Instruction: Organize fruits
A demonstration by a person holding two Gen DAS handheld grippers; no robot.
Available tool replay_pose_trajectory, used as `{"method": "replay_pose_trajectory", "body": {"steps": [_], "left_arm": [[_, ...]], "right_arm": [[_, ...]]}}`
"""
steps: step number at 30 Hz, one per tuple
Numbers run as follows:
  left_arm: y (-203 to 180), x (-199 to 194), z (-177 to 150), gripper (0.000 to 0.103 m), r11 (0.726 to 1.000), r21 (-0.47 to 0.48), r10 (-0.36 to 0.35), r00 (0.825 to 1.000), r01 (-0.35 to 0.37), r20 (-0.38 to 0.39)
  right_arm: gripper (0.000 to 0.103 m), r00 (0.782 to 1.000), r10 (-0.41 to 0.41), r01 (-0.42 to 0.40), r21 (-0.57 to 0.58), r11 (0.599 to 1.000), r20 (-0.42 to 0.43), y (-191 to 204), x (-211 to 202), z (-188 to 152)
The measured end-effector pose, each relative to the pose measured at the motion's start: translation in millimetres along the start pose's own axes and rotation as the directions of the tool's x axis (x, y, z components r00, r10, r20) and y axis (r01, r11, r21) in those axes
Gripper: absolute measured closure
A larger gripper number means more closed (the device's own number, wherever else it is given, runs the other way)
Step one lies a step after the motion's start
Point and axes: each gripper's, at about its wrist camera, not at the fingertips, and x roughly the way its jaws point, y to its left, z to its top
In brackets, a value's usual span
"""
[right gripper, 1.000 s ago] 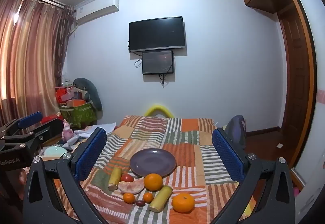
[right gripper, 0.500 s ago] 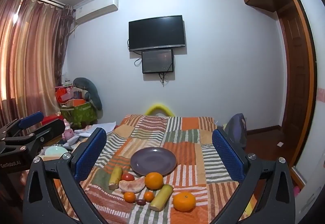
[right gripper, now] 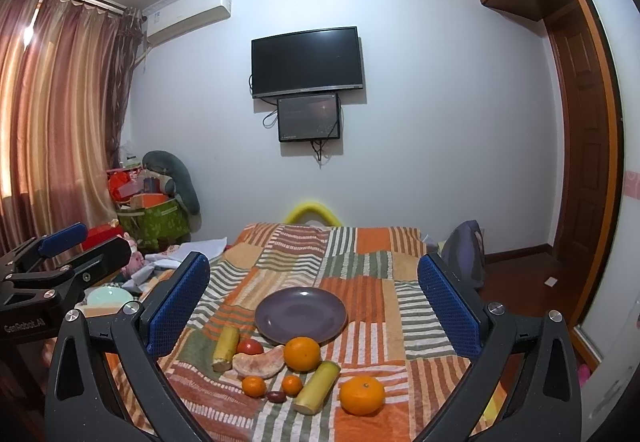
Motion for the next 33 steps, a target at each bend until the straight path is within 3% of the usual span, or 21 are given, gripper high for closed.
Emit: {"method": "replay_pose_trajectory", "body": {"steps": [33], "left_arm": [[-4.9,4.3,-3.2,0.0,1.0,0.004,-0.006,1.0,0.006,-0.001]], "right_arm": [[0.0,1.0,0.001,-0.001,-0.003,1.0,0.006,0.3,-2.3,2.8]]}}
